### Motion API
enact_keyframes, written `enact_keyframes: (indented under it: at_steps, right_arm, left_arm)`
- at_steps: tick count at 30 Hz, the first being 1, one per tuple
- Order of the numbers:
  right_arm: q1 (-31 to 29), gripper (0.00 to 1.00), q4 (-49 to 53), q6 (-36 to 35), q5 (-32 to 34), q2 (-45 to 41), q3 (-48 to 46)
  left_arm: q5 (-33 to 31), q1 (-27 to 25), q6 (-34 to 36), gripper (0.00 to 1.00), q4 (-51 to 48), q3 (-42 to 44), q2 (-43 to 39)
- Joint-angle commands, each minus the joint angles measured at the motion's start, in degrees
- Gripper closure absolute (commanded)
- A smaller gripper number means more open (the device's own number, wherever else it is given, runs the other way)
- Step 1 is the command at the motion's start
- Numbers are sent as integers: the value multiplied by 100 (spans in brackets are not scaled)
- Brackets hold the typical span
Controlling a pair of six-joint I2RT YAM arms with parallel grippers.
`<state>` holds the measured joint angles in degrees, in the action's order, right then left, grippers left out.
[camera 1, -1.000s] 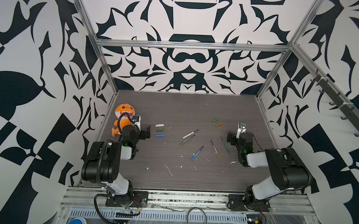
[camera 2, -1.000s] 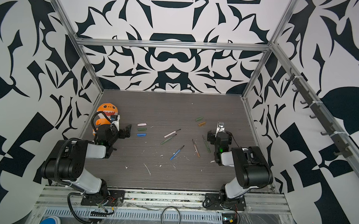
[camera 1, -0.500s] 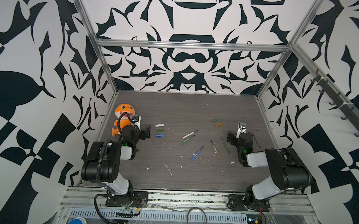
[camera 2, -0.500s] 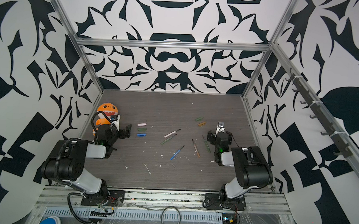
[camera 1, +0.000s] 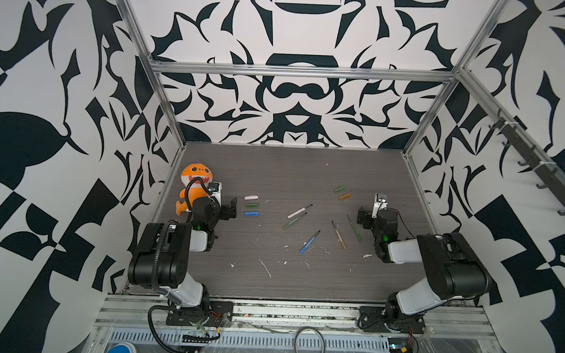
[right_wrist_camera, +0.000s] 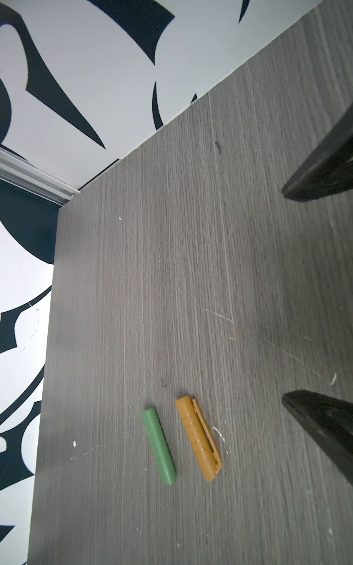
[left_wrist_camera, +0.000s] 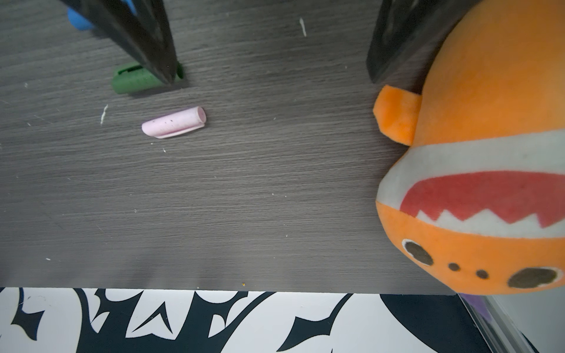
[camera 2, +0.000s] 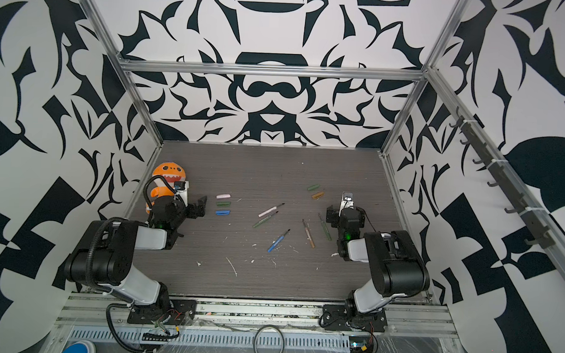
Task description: Insert the pens into the pen caps
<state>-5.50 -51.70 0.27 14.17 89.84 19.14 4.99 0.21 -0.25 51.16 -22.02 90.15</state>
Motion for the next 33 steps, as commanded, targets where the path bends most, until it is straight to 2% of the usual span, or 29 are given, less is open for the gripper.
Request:
enact_keyframes:
  at_steps: [1, 4, 14, 17, 20, 21, 25, 27, 29, 30, 32, 33]
  right_arm:
    - [-6, 0, -195, 39, 42, -55, 64]
    - [-11, 0, -150, -55, -232, -45, 101]
    - [-11, 0, -92, -89, -257, -54, 117]
    - [-8, 0, 187, 113, 154, -267, 219]
    - [-20, 0, 2216, 209, 438, -867, 1103]
    - [-45, 0, 2790, 244, 565, -978, 1462]
    - [-180, 0, 5734, 843, 785, -1211, 3449]
    - [-125, 0, 6899, 1624, 400, -1152, 4418]
    - [-88, 0, 7102, 2268, 384, -1202, 4606]
    - [13, 1, 7031, 2458, 52, -1275, 4553]
    - [128, 26, 7083, 2583, -621, -1329, 4620]
    - [136, 33, 7138, 2565, -758, -1318, 4677]
  left_arm:
    - [45, -12, -28, 1, 79, 36, -62]
    - [45, -12, -28, 1, 70, 29, -64]
    - [39, -12, -28, 1, 65, 30, -63]
    - [53, -12, 17, 0, 152, 129, -335]
    - [0, -12, -40, 1, -1662, -375, -1416]
    - [34, -25, 23, 1, -1997, -553, -1635]
    - [-189, -270, -312, 1, -3699, -1522, -2832]
    - [-287, -311, -1126, 1, -4385, -2090, -3258]
    - [-813, -307, -2486, 1, -5229, -2624, -3597]
    - [-981, -302, -2945, 1, -5575, -2773, -3738]
    - [-907, -281, -3019, 1, -5135, -2716, -3932]
    - [-780, -245, -3131, 0, -4712, -2636, -3960]
